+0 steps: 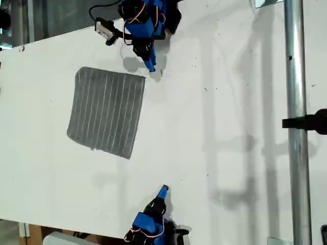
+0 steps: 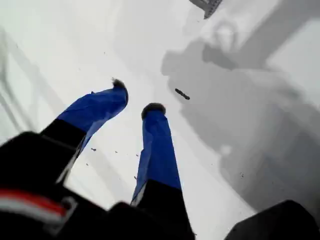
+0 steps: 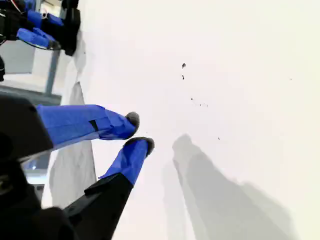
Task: Grasp corners of a towel and fold twice.
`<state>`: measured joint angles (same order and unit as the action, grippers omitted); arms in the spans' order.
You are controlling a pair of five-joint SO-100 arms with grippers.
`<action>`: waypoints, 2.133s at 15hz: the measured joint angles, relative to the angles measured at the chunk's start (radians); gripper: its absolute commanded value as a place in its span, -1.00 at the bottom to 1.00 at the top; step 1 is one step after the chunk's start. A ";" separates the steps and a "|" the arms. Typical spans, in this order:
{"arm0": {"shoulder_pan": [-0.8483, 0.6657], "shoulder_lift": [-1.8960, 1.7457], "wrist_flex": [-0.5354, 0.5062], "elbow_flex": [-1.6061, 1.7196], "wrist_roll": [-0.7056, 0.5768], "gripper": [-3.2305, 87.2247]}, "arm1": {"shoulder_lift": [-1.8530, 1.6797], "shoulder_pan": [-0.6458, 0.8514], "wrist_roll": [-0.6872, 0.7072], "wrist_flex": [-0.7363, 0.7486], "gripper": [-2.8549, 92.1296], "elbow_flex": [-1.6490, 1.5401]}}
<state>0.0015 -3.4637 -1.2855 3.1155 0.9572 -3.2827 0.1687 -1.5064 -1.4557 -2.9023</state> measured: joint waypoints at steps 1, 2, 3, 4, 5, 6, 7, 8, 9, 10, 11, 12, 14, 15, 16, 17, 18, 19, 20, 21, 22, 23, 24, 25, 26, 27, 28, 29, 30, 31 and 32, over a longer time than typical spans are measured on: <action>-0.003 -0.002 0.000 0.000 0.009 -0.96 | 0.000 0.000 0.000 0.000 -0.94 0.000; -0.084 -0.002 0.000 0.000 0.130 -0.96 | 0.000 0.000 0.000 0.000 -0.94 0.000; -0.146 -0.003 0.000 0.000 0.327 -0.96 | 0.000 0.000 0.000 0.000 -0.94 0.000; -0.161 -0.003 0.000 0.000 0.443 -0.96 | 0.000 0.000 0.000 0.000 -0.94 0.000; -0.164 -0.003 0.000 0.000 0.480 -0.96 | 0.000 0.000 0.000 0.000 -0.94 0.000; -0.158 -0.003 0.000 0.000 0.494 -0.96 | 0.000 0.000 0.000 0.000 -0.94 0.000; -0.161 -0.003 0.000 0.000 0.500 -0.96 | 0.000 0.000 0.000 0.000 -0.94 0.000; -0.166 -0.003 0.000 0.000 0.503 -0.96 | 0.000 0.000 0.000 0.000 -0.94 0.000; -0.164 -0.003 0.000 0.000 0.503 -0.96 | 0.000 -0.003 0.000 0.000 -0.94 0.000; -0.164 -0.003 0.000 0.000 0.503 -0.96 | 0.000 -0.008 0.000 0.000 -0.94 0.000; -0.164 -0.003 0.000 0.000 0.503 -0.96 | 0.000 -0.008 0.000 0.000 -0.94 0.000; -0.164 -0.003 0.000 0.000 0.503 -0.96 | 0.000 -0.012 0.000 0.000 -0.94 0.000; -0.164 -0.003 0.000 0.000 0.503 -0.96 | 0.000 -0.014 0.000 0.000 -0.94 0.000; -0.164 -0.003 0.000 0.000 0.503 -0.96 | 0.000 -0.014 0.000 0.000 -0.94 0.000; -0.164 -0.003 0.000 0.000 0.503 -0.96 | 0.000 -0.014 0.000 0.000 -0.94 0.000; -0.164 -0.003 0.000 0.000 0.503 -0.96 | 0.000 -0.015 0.000 0.000 -0.94 0.000; -0.164 -0.003 0.000 0.000 0.503 -0.96 | 0.000 -0.025 0.000 0.000 -0.94 0.000; -0.164 -0.003 0.000 0.000 0.503 -0.96 | 0.000 -0.032 0.000 0.000 -0.94 0.000; -0.164 -0.003 0.000 0.000 0.503 -0.96 | -0.005 -0.044 0.000 0.000 -0.95 0.003; -0.164 -0.003 0.000 0.000 0.503 -0.96 | -0.006 -0.057 0.006 -0.002 -0.95 0.025; -0.164 -0.003 0.000 0.000 0.503 -0.96 | 0.005 -0.052 0.025 -0.008 -0.95 0.061; -0.164 -0.003 0.000 0.000 0.503 -0.96 | 0.043 -0.043 0.051 0.005 -0.95 0.127; -0.164 -0.003 0.000 0.000 0.505 -0.96 | 0.166 -0.031 0.097 0.014 -0.95 0.230; -0.164 -0.003 0.000 0.000 0.505 -0.96 | 0.347 -0.002 0.175 0.014 -0.95 0.362; -0.164 -0.003 0.000 0.000 0.505 -0.96 | 0.535 0.041 0.253 0.002 -0.95 0.509; -0.164 -0.003 0.000 0.000 0.505 -0.96 | 0.716 0.101 0.341 -0.037 -0.95 0.652; -0.164 -0.003 0.000 0.000 0.508 -0.96 | 0.861 0.169 0.408 -0.048 -0.95 0.756; -0.164 -0.003 0.000 0.000 0.508 -0.96 | 0.969 0.227 0.502 -0.038 -0.94 0.822; -0.164 -0.003 0.000 0.000 0.508 -0.96 | 1.043 0.267 0.586 -0.015 -0.53 0.856; -0.164 -0.003 0.000 0.000 0.508 -0.96 | 1.088 0.325 0.646 0.011 -0.30 0.862; -0.164 -0.003 0.000 0.000 0.508 -0.96 | 1.117 0.382 0.693 0.018 -0.10 0.867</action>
<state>-0.1626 -3.4668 -1.2855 3.1155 1.4650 -2.1660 0.5507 -0.8130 -1.4373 -2.0356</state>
